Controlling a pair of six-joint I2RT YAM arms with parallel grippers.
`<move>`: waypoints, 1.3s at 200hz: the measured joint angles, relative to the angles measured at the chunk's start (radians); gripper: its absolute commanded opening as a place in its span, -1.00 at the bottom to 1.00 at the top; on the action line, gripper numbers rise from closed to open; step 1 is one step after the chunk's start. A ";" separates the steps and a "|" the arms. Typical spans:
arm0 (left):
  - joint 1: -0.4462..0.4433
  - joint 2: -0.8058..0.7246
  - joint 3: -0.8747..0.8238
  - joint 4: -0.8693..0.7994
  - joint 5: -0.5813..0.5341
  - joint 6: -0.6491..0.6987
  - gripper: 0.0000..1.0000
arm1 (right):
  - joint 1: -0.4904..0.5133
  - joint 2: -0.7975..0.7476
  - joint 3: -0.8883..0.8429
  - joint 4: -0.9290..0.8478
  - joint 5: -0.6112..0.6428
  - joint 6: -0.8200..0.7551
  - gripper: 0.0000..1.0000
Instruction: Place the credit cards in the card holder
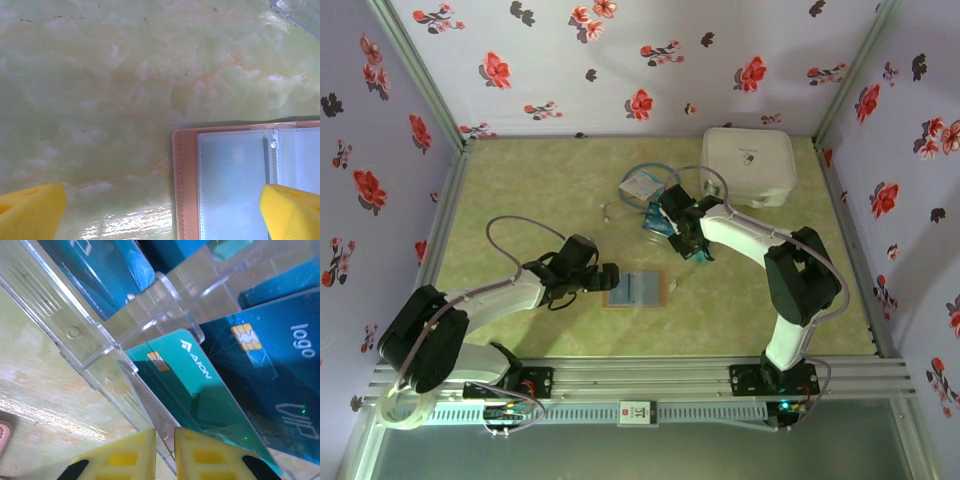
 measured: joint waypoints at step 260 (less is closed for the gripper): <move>0.027 -0.038 -0.002 -0.056 0.015 0.040 0.99 | 0.005 -0.429 -0.200 0.245 -0.437 0.256 -1.00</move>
